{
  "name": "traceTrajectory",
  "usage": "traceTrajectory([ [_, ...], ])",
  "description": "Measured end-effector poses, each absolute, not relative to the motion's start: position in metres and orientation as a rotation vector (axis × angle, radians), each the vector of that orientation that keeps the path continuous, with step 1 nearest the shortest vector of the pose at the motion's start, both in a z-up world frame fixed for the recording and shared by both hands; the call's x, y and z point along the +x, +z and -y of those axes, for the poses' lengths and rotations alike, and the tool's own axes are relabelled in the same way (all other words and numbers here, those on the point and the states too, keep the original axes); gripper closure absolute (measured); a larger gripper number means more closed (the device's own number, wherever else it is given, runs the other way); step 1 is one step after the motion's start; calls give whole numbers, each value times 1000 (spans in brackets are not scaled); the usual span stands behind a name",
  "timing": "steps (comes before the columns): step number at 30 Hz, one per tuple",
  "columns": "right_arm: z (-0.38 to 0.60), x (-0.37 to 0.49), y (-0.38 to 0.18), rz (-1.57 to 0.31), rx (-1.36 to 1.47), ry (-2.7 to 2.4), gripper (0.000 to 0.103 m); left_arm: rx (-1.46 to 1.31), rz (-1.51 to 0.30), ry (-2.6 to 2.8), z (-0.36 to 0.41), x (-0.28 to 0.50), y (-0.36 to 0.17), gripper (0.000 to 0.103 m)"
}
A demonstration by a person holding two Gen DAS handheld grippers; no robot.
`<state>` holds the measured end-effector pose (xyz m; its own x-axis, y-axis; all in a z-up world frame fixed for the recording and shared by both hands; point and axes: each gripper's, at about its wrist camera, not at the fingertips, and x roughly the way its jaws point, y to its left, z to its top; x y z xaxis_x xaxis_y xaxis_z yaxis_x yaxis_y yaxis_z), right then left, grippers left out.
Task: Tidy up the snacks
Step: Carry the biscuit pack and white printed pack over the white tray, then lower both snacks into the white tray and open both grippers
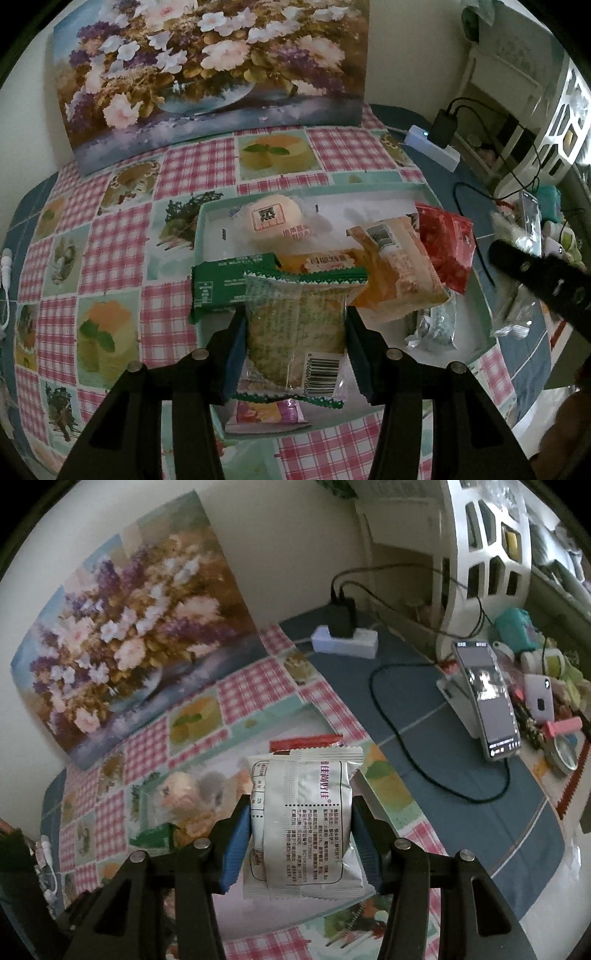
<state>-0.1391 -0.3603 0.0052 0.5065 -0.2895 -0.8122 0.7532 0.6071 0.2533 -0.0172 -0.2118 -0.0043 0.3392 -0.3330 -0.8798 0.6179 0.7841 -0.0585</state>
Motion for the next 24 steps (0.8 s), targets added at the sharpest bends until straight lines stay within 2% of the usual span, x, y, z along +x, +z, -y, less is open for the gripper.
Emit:
traceTrajectory([
  [10,359,-125,-27,-933,671,-664,48,283,-1098,-621,209,-8,-14,51],
  [24,351,-113,-30,-978,632,-641,47,270,-1111,-622,209,-3,-18,51],
])
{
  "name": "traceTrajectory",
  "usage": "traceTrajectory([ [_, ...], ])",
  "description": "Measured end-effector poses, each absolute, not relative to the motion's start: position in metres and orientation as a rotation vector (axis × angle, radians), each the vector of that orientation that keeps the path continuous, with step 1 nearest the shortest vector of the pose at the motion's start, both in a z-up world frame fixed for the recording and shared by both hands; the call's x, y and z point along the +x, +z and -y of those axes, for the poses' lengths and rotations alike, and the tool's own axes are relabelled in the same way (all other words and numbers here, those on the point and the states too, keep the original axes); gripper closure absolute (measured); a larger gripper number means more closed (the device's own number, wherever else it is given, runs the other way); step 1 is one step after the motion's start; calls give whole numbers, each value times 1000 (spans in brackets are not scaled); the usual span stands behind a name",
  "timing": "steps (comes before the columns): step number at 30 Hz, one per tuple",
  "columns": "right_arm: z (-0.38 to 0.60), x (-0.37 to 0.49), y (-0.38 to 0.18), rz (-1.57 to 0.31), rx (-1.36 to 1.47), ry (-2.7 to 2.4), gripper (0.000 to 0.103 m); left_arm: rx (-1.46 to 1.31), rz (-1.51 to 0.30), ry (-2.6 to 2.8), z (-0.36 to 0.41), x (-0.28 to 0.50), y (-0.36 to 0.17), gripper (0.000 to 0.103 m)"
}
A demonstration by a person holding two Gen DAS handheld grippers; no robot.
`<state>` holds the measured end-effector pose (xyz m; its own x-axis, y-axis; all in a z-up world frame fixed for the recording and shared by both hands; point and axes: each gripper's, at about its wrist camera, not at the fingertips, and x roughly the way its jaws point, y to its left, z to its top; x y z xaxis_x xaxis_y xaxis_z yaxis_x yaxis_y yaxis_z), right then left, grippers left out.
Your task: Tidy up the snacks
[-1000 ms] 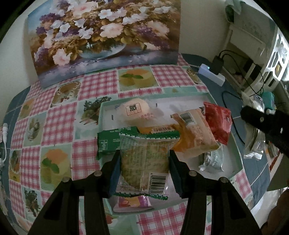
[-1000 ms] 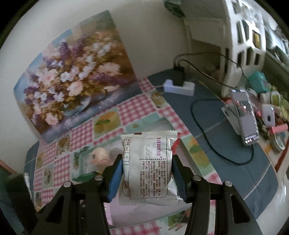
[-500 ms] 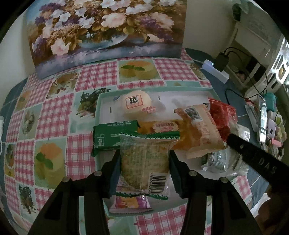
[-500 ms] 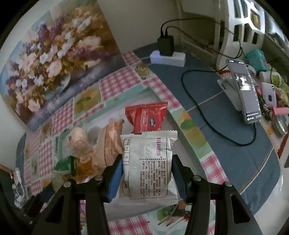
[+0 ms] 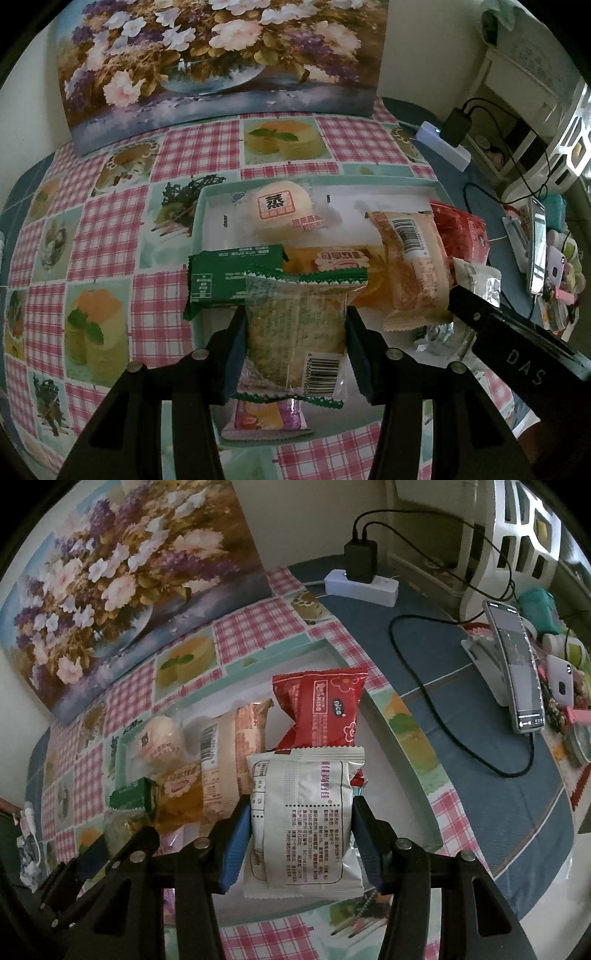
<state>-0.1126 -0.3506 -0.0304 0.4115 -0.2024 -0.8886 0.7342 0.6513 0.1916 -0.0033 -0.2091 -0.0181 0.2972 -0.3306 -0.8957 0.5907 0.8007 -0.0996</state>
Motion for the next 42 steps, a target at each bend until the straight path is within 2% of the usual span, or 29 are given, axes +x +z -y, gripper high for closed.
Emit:
traceTrajectory([
  [3,352,-113,-34,-990,643,-648,46,264,-1116,-628,211,-3,-19,49],
  [4,354,-113,-36,-993,649,-650,46,263,-1116,-630,211,-3,-19,43],
  [6,356,-114,-39,-1000,665,-654,46,264,-1115,-633,211,-4,-19,39],
  [14,360,-116,-47,-1025,687,-672,45,266,-1106,-624,209,-3,-18,37],
  [16,360,-117,-48,-1027,693,-675,43,259,-1103,-614,207,-1,-17,26],
  [18,362,-119,-48,-1024,700,-683,37,252,-1098,-603,205,0,-16,24],
  [23,364,-121,-47,-1015,715,-685,34,241,-1089,-576,200,4,-14,24],
  [28,364,-125,-42,-984,726,-692,26,216,-1074,-545,192,8,-10,23],
  [29,364,-125,-40,-975,725,-691,25,209,-1072,-535,190,10,-10,21],
  [30,365,-126,-39,-967,724,-689,24,203,-1072,-526,188,11,-10,12],
  [31,364,-126,-37,-962,723,-688,23,194,-1070,-513,186,13,-10,9],
  [33,363,-126,-36,-951,718,-687,13,183,-1067,-489,182,16,-10,9],
  [37,361,-124,-31,-934,709,-670,12,161,-1063,-439,173,22,-10,5],
  [39,359,-122,-30,-925,700,-663,2,154,-1062,-416,169,25,-10,5],
  [42,354,-119,-26,-911,679,-651,0,148,-1063,-391,163,29,-10,5],
])
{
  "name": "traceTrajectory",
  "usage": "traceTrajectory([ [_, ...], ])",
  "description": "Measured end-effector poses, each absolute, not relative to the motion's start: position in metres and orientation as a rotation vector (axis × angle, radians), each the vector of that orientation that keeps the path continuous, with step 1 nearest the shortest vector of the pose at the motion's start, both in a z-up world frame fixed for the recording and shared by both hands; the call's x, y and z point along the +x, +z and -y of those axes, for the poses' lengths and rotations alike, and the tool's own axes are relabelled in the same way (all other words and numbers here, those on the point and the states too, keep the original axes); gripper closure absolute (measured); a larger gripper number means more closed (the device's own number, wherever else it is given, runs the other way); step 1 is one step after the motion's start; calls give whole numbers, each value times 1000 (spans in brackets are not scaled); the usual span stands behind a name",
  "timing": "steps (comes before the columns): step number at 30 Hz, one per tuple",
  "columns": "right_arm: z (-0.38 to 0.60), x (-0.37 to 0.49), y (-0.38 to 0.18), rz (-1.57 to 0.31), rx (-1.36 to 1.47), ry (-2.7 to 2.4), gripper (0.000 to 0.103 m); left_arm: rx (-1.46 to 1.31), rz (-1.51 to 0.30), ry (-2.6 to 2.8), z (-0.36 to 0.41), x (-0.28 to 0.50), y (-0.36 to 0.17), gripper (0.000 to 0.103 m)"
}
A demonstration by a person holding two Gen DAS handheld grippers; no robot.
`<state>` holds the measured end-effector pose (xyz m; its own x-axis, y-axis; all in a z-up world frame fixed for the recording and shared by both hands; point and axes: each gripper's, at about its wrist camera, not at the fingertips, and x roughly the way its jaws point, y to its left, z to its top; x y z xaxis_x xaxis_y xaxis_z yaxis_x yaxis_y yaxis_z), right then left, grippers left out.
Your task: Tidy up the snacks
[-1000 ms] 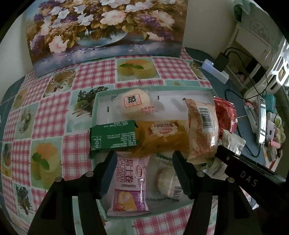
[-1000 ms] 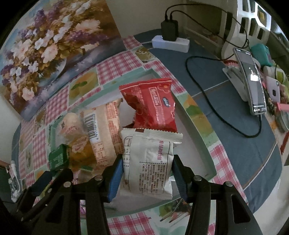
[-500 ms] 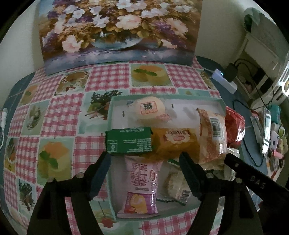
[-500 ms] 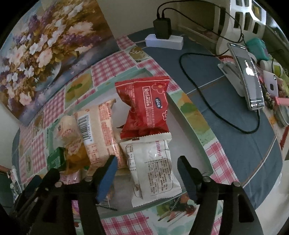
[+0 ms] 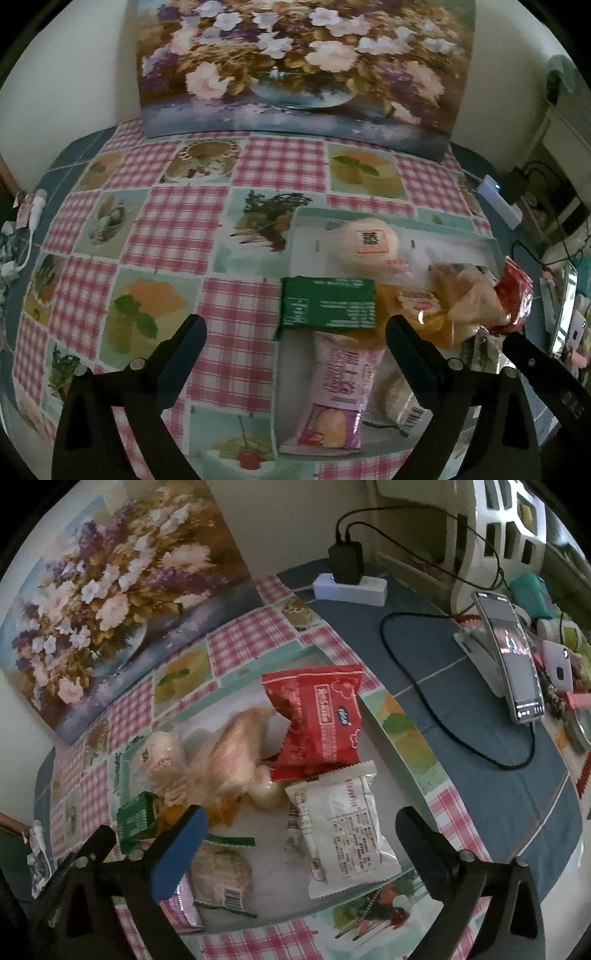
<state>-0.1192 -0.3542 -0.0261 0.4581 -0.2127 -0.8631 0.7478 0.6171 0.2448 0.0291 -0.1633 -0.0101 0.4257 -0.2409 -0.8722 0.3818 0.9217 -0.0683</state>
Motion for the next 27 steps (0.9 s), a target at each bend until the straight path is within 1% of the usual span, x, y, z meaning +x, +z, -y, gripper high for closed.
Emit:
traceTrajectory([
  [8,328,-101,-15,-894,571,-592,0,173,-1061,-317,153,34,-10,5],
  [14,298,-85,-12,-909,471,-554,0,158,-1069,-256,135,40,-9,5],
  [18,281,-79,-13,-923,422,-532,0,196,-1064,-185,124,41,-10,5],
  [27,251,-79,-19,-943,378,-503,0,254,-1058,-134,92,35,-7,5],
])
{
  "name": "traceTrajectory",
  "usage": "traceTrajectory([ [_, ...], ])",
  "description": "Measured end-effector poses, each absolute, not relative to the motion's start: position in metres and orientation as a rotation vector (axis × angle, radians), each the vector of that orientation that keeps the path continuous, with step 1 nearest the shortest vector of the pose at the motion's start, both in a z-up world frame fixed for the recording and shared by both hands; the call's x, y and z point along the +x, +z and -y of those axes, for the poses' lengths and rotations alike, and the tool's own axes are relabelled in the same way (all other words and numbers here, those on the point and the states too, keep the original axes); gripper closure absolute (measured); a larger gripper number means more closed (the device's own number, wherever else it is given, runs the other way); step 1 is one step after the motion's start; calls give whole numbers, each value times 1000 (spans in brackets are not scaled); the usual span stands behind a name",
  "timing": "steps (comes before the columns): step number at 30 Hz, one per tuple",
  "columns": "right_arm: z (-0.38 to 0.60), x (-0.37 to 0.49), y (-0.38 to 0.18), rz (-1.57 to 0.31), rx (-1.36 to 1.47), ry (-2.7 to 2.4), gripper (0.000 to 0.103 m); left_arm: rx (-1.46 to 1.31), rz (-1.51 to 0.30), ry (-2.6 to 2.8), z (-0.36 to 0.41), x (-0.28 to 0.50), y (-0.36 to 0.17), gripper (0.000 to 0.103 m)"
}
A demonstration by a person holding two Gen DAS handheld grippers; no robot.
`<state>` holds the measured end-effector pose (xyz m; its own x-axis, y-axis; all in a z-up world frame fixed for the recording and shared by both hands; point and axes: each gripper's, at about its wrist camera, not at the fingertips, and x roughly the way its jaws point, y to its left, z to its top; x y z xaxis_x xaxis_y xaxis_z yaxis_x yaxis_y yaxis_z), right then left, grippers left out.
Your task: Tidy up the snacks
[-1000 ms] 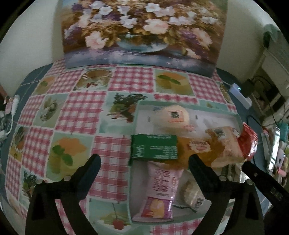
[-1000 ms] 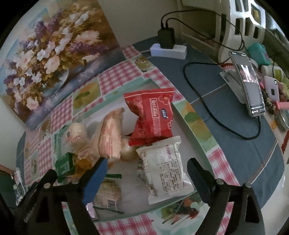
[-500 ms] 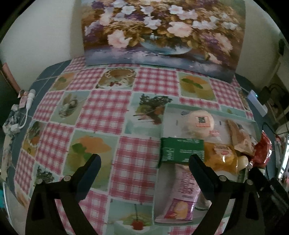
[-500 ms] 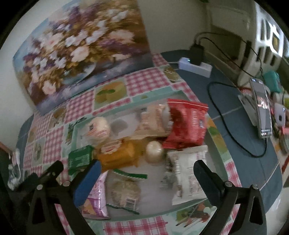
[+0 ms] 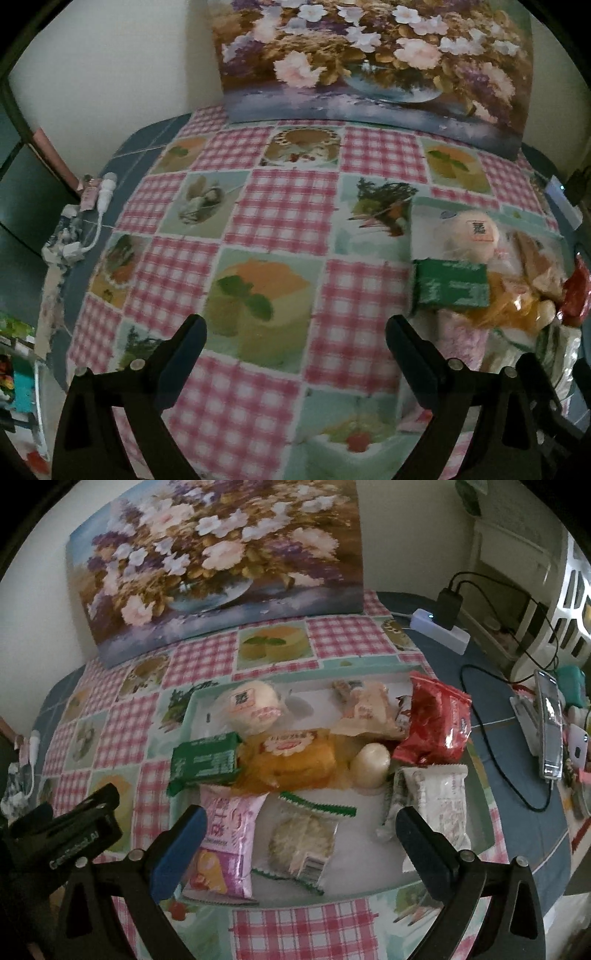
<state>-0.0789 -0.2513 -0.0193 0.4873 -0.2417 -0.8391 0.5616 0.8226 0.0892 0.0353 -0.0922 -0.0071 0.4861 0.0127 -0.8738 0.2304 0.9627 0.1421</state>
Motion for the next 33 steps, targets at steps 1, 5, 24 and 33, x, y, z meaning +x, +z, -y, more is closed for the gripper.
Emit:
traceTrajectory([
  [1,249,-79,-20,-946,378,-500,0,251,-1057,-129,87,34,-6,5],
  [5,241,-82,-21,-949,370,-496,0,256,-1053,-131,76,27,-6,5],
  [24,217,-108,-23,-937,334,-505,0,243,-973,-126,28,-8,6,5],
  [33,217,-109,-21,-934,327,-506,0,218,-964,-130,21,-9,10,5],
])
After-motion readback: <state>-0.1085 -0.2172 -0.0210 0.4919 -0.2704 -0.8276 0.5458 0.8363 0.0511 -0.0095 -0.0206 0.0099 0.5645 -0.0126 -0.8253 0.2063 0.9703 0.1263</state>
